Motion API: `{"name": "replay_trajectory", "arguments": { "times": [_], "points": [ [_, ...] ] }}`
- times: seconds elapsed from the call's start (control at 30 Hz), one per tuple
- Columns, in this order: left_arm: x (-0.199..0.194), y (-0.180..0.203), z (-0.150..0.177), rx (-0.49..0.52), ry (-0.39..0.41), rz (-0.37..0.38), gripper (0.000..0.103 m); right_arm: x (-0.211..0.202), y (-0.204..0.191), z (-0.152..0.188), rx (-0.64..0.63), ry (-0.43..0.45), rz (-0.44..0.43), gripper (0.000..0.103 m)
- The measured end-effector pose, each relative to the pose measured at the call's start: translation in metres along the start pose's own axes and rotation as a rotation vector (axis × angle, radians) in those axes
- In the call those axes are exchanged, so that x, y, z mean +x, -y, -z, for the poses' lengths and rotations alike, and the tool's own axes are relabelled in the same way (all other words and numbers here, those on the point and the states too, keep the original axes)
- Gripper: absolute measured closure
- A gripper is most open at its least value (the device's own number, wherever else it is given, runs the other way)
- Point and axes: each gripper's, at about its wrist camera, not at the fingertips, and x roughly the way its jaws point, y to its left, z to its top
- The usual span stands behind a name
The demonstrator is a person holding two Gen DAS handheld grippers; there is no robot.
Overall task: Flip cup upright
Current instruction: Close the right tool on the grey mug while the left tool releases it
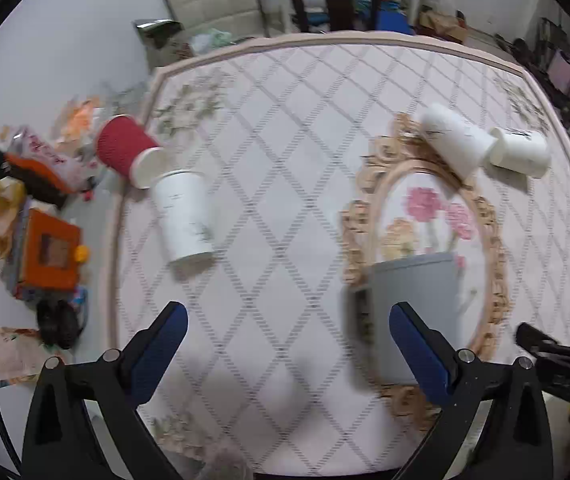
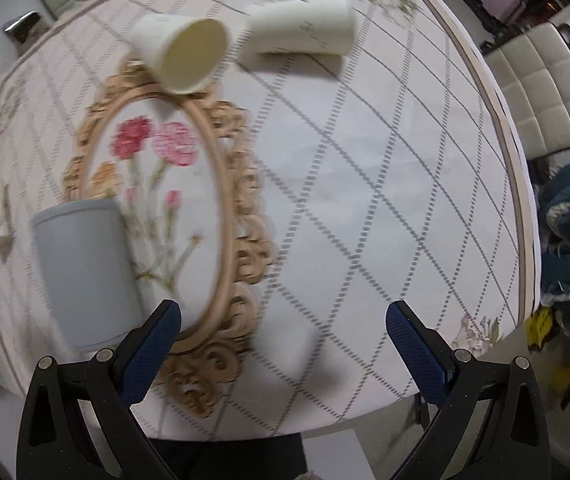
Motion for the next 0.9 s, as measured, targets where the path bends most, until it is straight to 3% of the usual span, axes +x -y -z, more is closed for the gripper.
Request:
{"name": "replay_trajectory", "arguments": {
  "times": [0.17, 0.33, 0.67, 0.9],
  "points": [
    [0.020, -0.031, 0.023, -0.028, -0.026, -0.051, 0.000, -0.017, -0.040, 0.007, -0.070, 0.020, -0.056, 0.000],
    [0.045, -0.057, 0.044, -0.091, -0.101, -0.053, 0.000, -0.024, -0.080, 0.001, -0.126, 0.012, -0.093, 0.008],
    [0.076, -0.090, 0.069, -0.138, -0.182, -0.105, 0.000, -0.010, -0.133, -0.013, -0.215, -0.021, -0.079, 0.014],
    [0.088, -0.097, 0.076, -0.138, -0.232, -0.096, 0.000, 0.009, -0.154, -0.022, -0.242, -0.066, -0.053, 0.016]
  ]
}}
